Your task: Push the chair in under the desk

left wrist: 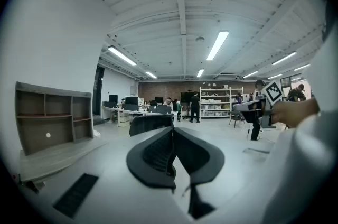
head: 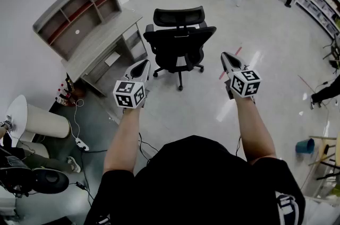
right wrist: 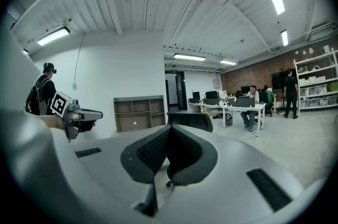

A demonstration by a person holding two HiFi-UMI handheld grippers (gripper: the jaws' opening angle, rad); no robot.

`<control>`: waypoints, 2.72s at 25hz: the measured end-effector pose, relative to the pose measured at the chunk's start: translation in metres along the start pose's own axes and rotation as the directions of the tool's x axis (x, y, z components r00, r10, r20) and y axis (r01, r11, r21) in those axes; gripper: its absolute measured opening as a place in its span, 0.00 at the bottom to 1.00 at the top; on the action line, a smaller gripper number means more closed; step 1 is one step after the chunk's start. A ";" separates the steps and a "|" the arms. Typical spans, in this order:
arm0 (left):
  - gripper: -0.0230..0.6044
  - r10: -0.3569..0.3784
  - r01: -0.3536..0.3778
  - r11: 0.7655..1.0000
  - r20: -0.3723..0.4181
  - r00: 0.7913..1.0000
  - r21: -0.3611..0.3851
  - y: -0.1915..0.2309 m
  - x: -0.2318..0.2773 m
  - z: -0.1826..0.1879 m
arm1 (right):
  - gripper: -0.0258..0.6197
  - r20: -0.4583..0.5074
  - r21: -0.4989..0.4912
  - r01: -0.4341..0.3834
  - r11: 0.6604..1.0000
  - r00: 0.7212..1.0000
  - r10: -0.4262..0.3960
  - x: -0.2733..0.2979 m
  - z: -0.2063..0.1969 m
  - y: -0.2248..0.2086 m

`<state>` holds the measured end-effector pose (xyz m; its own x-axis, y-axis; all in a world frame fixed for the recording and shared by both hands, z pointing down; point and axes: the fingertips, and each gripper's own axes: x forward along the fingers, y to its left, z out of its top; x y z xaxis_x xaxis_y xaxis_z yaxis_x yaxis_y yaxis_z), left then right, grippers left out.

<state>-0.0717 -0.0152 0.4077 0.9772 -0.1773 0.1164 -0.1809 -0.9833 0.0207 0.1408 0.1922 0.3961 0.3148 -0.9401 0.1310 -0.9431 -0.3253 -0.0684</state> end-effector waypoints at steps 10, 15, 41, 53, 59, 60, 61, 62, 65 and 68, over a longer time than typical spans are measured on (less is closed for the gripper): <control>0.07 -0.019 0.019 1.000 -0.017 1.000 -0.001 0.010 0.002 -0.002 | 0.03 -0.003 -0.009 0.025 1.000 1.000 -0.025 0.006 -0.001 0.005; 0.07 -0.022 0.022 1.000 -0.022 1.000 0.001 0.013 0.019 0.001 | 0.03 -0.006 -0.015 0.040 0.999 0.999 -0.040 0.019 0.002 -0.006; 0.07 0.041 -0.040 0.999 -0.084 0.996 0.009 0.109 0.234 0.006 | 0.03 -0.082 0.012 -0.027 1.000 0.996 0.028 0.231 -0.003 -0.152; 0.07 0.100 -0.101 0.995 -0.070 0.992 0.002 0.143 0.314 0.026 | 0.03 -0.079 0.003 -0.068 0.998 0.995 0.068 0.307 0.021 -0.213; 0.07 0.124 -0.124 0.992 -0.068 0.990 -0.001 0.151 0.334 0.023 | 0.03 -0.074 0.005 -0.080 0.997 0.994 0.080 0.329 0.024 -0.231; 0.07 0.126 -0.126 0.992 -0.069 0.990 0.000 0.151 0.336 0.023 | 0.03 -0.074 0.007 -0.082 0.997 0.994 0.082 0.330 0.024 -0.233; 0.07 0.128 -0.128 0.992 -0.069 0.989 -0.001 0.152 0.337 0.024 | 0.03 -0.074 0.007 -0.083 0.997 0.994 0.083 0.331 0.025 -0.234; 0.07 0.131 -0.132 0.991 -0.067 0.989 -0.003 0.152 0.338 0.025 | 0.03 -0.073 0.006 -0.085 0.996 0.994 0.085 0.332 0.026 -0.235; 0.07 0.141 -0.142 0.990 -0.059 0.988 -0.006 0.153 0.340 0.027 | 0.03 -0.071 0.001 -0.092 0.996 0.993 0.092 0.333 0.028 -0.237; 0.07 0.146 -0.146 0.989 -0.053 0.988 0.001 0.150 0.339 0.030 | 0.03 -0.068 0.000 -0.094 0.996 0.993 0.094 0.333 0.029 -0.240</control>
<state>0.2361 -0.2240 0.4209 0.9333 -0.3162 0.1702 -0.3214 -0.9469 0.0028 0.4744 -0.0455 0.4278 0.2171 -0.9572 0.1912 -0.9684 -0.2358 -0.0807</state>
